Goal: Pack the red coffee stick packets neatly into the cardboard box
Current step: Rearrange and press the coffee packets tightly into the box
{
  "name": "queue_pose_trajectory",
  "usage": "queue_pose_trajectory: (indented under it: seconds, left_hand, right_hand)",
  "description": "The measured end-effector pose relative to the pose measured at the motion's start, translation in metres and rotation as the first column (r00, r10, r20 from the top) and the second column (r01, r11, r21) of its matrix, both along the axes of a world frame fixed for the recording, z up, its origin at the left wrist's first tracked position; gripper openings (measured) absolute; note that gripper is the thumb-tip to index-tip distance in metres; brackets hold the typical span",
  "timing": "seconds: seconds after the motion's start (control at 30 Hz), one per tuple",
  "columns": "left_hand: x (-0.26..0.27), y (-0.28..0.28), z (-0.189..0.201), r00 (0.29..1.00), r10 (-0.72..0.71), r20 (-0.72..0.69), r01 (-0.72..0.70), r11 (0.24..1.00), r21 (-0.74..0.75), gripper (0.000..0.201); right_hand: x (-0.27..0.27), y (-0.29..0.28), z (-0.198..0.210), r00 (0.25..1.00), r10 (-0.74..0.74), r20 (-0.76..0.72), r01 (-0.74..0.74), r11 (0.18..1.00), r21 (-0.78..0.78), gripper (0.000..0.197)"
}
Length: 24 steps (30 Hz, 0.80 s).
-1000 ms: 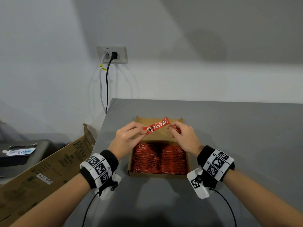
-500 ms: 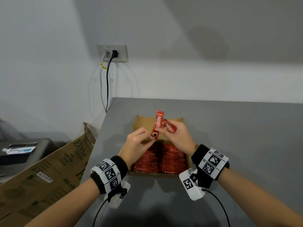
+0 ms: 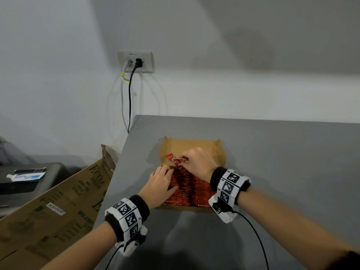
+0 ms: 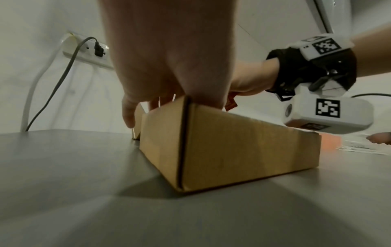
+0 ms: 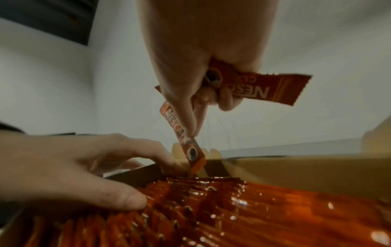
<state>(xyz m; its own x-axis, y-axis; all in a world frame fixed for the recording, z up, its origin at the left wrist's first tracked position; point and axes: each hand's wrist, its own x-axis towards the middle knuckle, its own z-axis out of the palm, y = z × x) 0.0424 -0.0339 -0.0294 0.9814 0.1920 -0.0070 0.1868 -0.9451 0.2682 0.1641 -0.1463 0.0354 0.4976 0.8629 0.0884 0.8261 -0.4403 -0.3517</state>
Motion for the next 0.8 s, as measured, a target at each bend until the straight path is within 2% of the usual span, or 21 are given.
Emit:
queue_pose_trajectory:
  seconds: [0.23, 0.33, 0.37, 0.47, 0.57, 0.63, 0.7, 0.8]
  left_hand:
    - [-0.004, 0.002, -0.008, 0.998, -0.044, 0.035, 0.044, 0.999, 0.011, 0.057]
    - [-0.005, 0.001, -0.008, 0.997, -0.068, 0.027, 0.067, 0.997, 0.023, 0.081]
    - [-0.006, 0.002, -0.009, 0.997, -0.066, 0.045, 0.065, 0.998, 0.016, 0.081]
    - [-0.006, 0.003, -0.012, 0.996, -0.060, 0.073, 0.059, 0.998, 0.012, 0.054]
    - [-0.006, 0.001, -0.009, 0.993, -0.038, 0.114, 0.038, 0.999, 0.003, 0.047]
    - [-0.006, 0.000, -0.008, 0.988, -0.046, 0.149, 0.032, 0.995, 0.097, 0.043]
    - [-0.007, -0.002, -0.010, 0.981, -0.055, 0.184, 0.017, 0.980, 0.198, 0.029]
    - [-0.007, -0.001, -0.007, 0.971, -0.049, 0.232, -0.010, 0.970, 0.244, 0.023]
  right_hand:
    - [-0.003, 0.012, 0.004, 0.967, 0.165, 0.196, -0.119, 0.967, -0.225, 0.019]
    - [-0.005, 0.019, 0.009, 0.947, 0.197, 0.253, -0.138, 0.963, -0.230, 0.019]
    - [-0.006, 0.021, 0.009, 0.939, 0.215, 0.267, -0.143, 0.954, -0.265, 0.017]
    - [-0.009, 0.023, 0.007, 0.933, 0.251, 0.258, -0.135, 0.908, -0.396, 0.012]
    - [-0.012, 0.026, 0.006, 0.930, 0.265, 0.255, -0.142, 0.899, -0.415, 0.013]
    - [-0.014, 0.029, 0.005, 0.935, 0.254, 0.248, -0.134, 0.900, -0.415, 0.018]
    - [-0.016, 0.032, 0.003, 0.944, 0.236, 0.229, -0.126, 0.902, -0.413, 0.021]
    - [-0.015, 0.033, -0.002, 0.959, 0.223, 0.174, -0.134, 0.900, -0.415, 0.017]
